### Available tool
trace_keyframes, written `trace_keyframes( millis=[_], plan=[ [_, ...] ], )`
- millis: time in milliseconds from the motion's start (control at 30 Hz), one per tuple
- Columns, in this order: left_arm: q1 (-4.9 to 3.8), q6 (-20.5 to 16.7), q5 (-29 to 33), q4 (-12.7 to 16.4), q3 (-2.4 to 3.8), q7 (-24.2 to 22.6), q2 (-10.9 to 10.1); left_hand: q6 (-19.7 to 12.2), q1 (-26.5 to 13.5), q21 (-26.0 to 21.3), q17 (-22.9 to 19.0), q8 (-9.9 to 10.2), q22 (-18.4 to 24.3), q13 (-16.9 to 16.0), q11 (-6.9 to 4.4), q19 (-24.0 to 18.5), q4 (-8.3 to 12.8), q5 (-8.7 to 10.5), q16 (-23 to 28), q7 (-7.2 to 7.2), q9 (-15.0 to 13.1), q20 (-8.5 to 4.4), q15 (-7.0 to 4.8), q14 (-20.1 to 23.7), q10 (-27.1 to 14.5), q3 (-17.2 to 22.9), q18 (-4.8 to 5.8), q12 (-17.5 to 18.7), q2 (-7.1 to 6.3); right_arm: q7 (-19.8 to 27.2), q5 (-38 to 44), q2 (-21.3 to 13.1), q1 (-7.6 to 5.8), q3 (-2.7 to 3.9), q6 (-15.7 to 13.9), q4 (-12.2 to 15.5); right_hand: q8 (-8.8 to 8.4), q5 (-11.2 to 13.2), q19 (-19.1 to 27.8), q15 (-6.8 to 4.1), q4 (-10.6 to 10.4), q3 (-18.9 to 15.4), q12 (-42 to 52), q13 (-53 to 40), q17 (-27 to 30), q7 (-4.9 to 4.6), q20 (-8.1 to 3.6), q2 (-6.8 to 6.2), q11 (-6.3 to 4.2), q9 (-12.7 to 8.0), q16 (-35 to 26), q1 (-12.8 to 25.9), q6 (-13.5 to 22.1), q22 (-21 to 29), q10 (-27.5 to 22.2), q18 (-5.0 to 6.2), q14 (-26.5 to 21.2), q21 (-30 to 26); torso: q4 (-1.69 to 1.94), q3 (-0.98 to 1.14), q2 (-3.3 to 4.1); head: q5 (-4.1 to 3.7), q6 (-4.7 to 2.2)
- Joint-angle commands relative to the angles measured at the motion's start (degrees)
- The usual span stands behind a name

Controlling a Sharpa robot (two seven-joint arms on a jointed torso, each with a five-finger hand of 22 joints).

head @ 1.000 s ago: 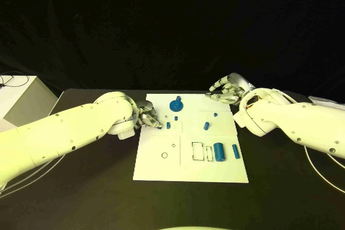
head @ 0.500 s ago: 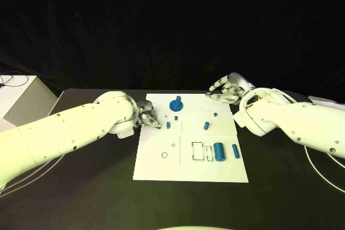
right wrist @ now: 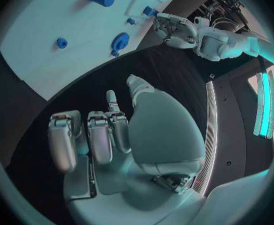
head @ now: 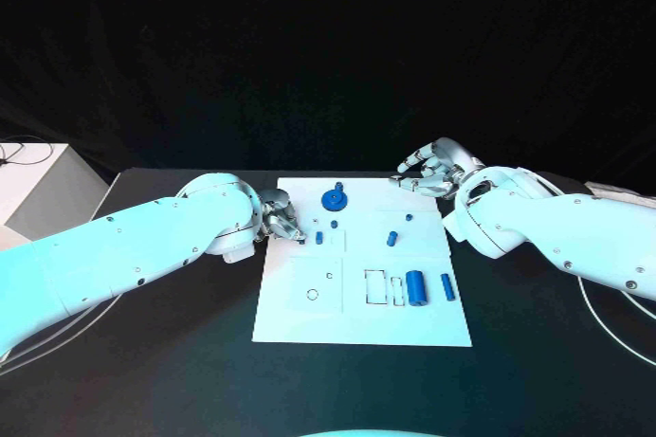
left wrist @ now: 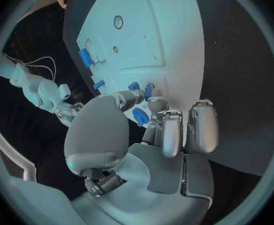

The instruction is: Assemble the parts on the task board

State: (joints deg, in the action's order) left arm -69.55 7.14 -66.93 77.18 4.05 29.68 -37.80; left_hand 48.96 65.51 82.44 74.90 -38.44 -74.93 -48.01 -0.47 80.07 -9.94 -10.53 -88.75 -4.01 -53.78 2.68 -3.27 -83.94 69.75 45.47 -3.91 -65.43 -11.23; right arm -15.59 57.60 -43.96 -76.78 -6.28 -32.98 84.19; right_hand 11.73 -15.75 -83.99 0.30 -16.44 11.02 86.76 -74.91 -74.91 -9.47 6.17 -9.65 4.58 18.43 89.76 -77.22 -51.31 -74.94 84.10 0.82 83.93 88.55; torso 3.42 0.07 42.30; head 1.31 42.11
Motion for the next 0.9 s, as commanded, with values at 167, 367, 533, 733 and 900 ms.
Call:
trace_keyframes(
  millis=[167,367,533,733,900],
  plan=[
    [0.10,0.14,0.72,-0.89,-0.10,-0.04,0.64,0.32,-0.09,0.37,13.31,-0.38,-0.86,0.21,-0.01,0.36,8.29,-0.37,-0.18,0.21,-0.05,0.02,-0.42,-5.41,0.40,8.52,0.44,-0.10,0.43,0.12,0.65,0.00,0.02,0.02,0.26,0.17,0.33,-0.38,-5.28,0.20,-0.16,0.33,-0.16,-11.63,-14.44,-0.02,0.18,-0.18,0.19,0.07,0.00,0.48,0.28,-13.94,2.12,-0.39,5.91,-0.16,0.00,-0.03,0.04,-0.07,0.00],
    [0.34,0.42,0.74,-1.37,-0.18,0.02,0.83,0.32,-0.09,0.37,13.31,-0.38,-0.86,0.21,-0.01,0.36,8.29,-0.37,-0.18,0.21,-0.05,0.02,-0.42,-5.41,0.40,8.52,0.44,-0.10,0.43,0.09,0.65,-0.05,0.02,0.02,0.30,0.23,0.33,-0.38,-5.28,0.20,-0.16,0.33,-0.16,-11.63,-14.44,-0.02,0.18,-0.18,0.19,0.07,0.00,0.48,0.28,-13.94,2.12,-0.39,5.91,-0.16,-0.02,-0.01,0.04,-0.12,0.14],
    [0.43,0.42,0.70,-1.45,-0.20,0.03,0.94,0.30,-0.16,0.35,13.23,-0.40,-0.82,0.34,-0.01,0.34,8.34,-0.40,-0.12,0.22,-0.07,0.01,-0.43,-5.37,0.34,8.57,0.44,-0.03,0.43,0.09,0.65,-0.06,0.02,0.02,0.32,0.26,0.33,-0.38,-5.28,0.20,-0.16,0.33,-0.16,-11.63,-14.44,-0.02,0.18,-0.18,0.19,0.07,0.00,0.48,0.28,-13.94,2.12,-0.39,5.91,-0.16,0.03,0.01,0.03,-0.13,0.19],
    [0.46,0.61,0.68,-1.40,-0.21,0.05,0.97,0.29,-0.20,0.36,13.20,-0.41,-0.83,0.46,-0.01,0.35,8.36,-0.41,-0.11,0.21,-0.08,0.00,-0.43,-5.36,0.29,8.60,0.44,0.04,0.43,0.09,0.65,-0.08,0.02,0.02,0.32,0.27,0.33,-0.38,-5.28,0.20,-0.16,0.33,-0.16,-11.63,-14.44,-0.02,0.18,-0.18,0.19,0.07,0.00,0.48,0.28,-13.94,2.12,-0.39,5.91,-0.16,-0.03,0.00,0.01,-0.10,0.30],
    [0.47,0.88,0.63,-1.25,-0.22,0.07,0.97,0.29,-0.20,0.36,13.20,-0.41,-0.83,0.46,-0.01,0.35,8.36,-0.41,-0.11,0.21,-0.08,0.00,-0.43,-5.36,0.29,8.60,0.44,0.04,0.43,0.08,0.65,-0.09,0.02,0.02,0.33,0.27,0.33,-0.38,-5.28,0.20,-0.16,0.33,-0.16,-11.63,-14.44,-0.02,0.18,-0.18,0.19,0.07,0.00,0.48,0.28,-13.94,2.12,-0.39,5.91,-0.16,0.03,0.01,0.02,-0.15,0.35]
  ],
)
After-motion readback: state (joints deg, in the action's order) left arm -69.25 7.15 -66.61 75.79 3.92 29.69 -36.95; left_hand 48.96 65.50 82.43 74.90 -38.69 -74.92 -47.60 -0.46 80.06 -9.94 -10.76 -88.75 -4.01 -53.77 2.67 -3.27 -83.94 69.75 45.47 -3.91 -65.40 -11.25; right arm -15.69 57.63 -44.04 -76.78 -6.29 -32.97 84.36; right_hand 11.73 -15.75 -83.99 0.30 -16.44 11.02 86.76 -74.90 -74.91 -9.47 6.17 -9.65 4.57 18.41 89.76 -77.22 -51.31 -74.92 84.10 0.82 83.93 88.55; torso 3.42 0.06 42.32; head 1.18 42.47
